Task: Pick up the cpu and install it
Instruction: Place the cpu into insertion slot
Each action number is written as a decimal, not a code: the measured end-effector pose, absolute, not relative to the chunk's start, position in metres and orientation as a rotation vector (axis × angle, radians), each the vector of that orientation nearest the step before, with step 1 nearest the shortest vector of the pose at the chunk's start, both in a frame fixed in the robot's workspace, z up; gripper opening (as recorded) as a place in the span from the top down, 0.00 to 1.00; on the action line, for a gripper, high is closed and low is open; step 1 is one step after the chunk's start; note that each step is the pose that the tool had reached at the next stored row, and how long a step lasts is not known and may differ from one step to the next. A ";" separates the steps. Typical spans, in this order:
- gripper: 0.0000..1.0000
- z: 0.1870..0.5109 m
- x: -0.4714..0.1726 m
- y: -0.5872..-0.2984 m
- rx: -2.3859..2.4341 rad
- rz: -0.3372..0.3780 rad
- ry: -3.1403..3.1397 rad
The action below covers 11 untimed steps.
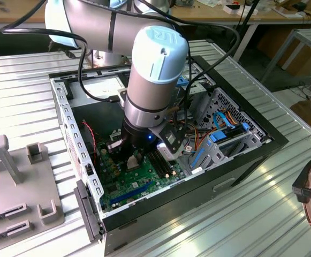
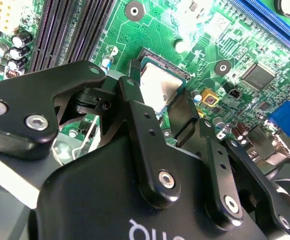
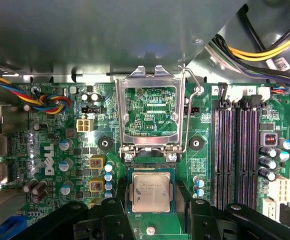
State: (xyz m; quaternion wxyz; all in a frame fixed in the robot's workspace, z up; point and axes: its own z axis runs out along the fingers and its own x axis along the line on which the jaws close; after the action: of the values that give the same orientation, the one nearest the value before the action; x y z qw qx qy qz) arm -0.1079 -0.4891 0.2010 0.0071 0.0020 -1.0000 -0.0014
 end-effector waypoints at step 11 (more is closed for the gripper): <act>0.53 0.201 -0.108 -0.490 0.006 -0.005 -3.127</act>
State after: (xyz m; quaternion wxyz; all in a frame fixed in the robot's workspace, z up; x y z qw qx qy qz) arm -0.1078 -0.4904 0.2006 0.0071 0.0020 -1.0000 -0.0016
